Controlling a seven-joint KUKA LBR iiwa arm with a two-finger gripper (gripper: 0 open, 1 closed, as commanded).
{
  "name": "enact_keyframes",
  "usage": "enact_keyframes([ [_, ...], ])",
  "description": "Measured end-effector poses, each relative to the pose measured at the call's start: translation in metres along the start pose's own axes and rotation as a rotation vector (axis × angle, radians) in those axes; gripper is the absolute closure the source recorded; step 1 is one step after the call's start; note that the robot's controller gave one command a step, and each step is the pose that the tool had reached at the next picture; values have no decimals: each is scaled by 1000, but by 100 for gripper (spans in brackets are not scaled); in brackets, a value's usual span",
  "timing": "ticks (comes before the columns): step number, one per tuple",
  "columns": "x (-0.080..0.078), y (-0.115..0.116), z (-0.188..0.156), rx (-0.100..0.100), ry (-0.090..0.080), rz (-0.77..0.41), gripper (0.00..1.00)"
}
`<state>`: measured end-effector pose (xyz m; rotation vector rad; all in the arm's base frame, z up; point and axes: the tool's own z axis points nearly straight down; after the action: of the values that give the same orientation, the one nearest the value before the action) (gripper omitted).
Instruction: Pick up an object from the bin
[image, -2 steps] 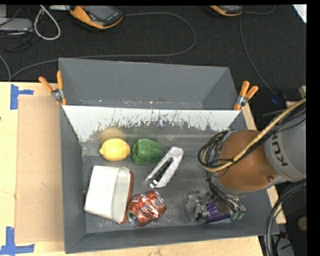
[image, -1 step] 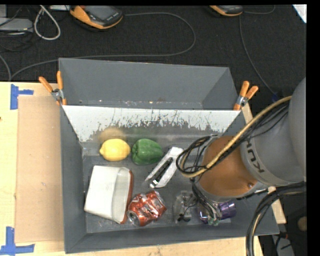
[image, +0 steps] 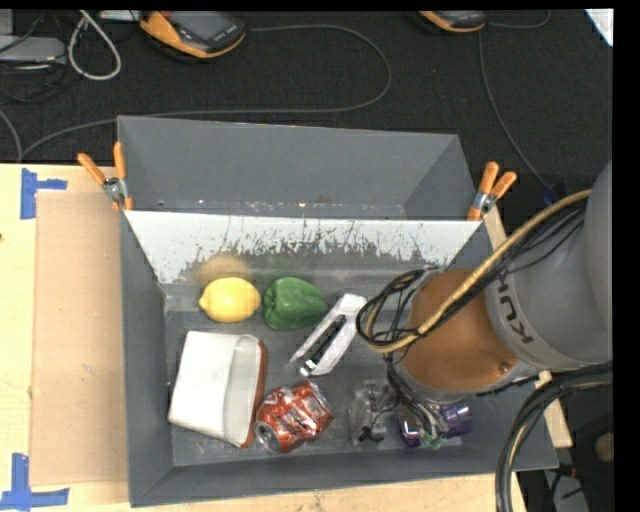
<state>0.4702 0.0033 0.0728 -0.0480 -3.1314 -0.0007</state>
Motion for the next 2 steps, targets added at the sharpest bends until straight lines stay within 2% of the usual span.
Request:
enact_keyframes([
  [1,-50,11,3,-1,-4,36,100],
  [2,-16,-21,4,2,4,-6,100],
])
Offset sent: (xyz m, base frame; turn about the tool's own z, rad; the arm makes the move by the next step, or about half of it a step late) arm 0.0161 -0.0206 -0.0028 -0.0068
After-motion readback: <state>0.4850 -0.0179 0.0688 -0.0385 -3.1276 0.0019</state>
